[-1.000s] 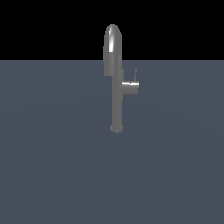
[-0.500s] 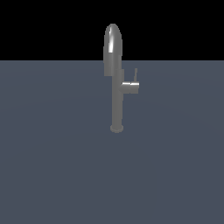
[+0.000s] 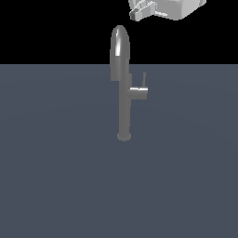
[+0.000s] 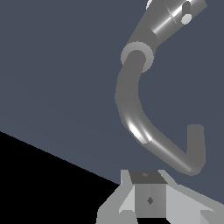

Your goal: Turn on the faucet by rotating a designated handle.

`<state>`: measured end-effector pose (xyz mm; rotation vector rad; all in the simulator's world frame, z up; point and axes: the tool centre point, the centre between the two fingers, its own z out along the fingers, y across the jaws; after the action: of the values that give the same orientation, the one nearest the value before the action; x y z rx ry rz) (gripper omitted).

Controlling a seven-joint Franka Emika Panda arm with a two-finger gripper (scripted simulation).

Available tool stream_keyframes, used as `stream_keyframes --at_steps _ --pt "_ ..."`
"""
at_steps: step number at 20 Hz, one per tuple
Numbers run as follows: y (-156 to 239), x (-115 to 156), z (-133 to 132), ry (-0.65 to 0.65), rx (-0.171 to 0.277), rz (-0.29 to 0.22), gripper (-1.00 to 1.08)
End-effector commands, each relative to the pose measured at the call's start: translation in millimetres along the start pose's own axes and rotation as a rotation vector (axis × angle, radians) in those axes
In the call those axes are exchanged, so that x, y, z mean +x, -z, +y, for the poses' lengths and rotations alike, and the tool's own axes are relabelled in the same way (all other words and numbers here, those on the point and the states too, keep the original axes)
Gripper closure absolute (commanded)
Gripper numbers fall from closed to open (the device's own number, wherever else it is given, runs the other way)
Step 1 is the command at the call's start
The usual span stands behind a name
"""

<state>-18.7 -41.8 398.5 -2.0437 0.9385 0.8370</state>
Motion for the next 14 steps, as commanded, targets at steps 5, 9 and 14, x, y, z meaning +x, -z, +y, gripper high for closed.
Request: stream_keyframes --at_steps 5,9,14 --pt "3 47 -2 -0.139 0.148 -0.122 1.08" --pt "1 76 1 -0.229 0.243 -0.200 1.08" --pt "-5 113 8 -0.341 0.361 -0.297 1.08"
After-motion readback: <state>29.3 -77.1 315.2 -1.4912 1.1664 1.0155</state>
